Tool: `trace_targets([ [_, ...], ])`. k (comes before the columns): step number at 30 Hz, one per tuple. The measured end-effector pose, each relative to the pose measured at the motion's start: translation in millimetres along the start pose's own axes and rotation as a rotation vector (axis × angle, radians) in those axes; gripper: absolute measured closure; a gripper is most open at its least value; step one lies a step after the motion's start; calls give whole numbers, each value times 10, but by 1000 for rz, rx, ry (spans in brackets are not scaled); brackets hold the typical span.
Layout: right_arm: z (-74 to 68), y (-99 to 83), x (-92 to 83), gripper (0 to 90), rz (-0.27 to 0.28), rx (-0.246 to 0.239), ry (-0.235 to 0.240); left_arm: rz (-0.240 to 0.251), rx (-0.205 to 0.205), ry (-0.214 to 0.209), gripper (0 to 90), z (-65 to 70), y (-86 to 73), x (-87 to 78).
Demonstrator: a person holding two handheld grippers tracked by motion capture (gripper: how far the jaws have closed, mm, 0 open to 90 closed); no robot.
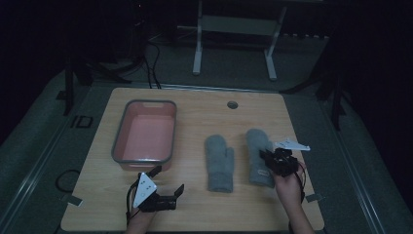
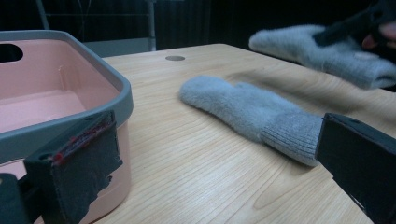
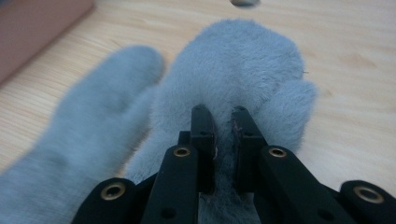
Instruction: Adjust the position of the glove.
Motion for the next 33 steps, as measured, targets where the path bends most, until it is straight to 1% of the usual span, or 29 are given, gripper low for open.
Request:
trace_targets([
  [1,-33,28,-4,823,5,-5,4,0,-1,-1,3,5,0,1],
  [2,-126,114,-8,823,23,-12,15,0,2,0,3,7,-1,1],
  [7,-349,285,41,823,35,-20,29,0,11,-1,3,10,1,-3],
  [9,-446,333,76,822,39,-15,45,0,11,-2,3,6,1,-2],
  [11,-544,363,121,822,43,-17,62,3,9,-3,3,4,5,-4],
  [14,-677,372,209,822,37,-2,102,6,8,-4,3,5,9,-8],
  [15,-727,370,240,822,33,-9,114,6,9,-5,3,4,10,-9],
  [17,-802,363,298,821,22,-18,117,6,8,-4,3,3,12,-12],
  [20,-874,340,375,821,5,-9,110,7,10,-4,3,1,16,-17],
  [24,-967,288,485,820,-24,-21,104,10,10,-7,3,4,20,-19],
  [26,-984,261,542,819,-34,-3,116,9,11,-7,3,6,20,-20],
  [28,-991,227,597,819,-48,1,115,9,11,-8,3,9,21,-22],
  [30,-1002,190,644,818,-58,12,130,9,11,-9,3,6,23,-25],
  [32,-1004,158,686,817,-72,14,129,9,10,-9,3,4,21,-22],
  [33,-1006,145,705,816,-75,25,136,8,9,-10,3,5,21,-21],
])
Point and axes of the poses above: each handheld gripper's, and its own axes: x roughly forward along the jaws, y roughly out of its top, z roughly to its right, the point moved 6 cm from there along x, roughly forward along the jaws, and after that the axes turned 9 degrees about y, right-handed, at the moved point
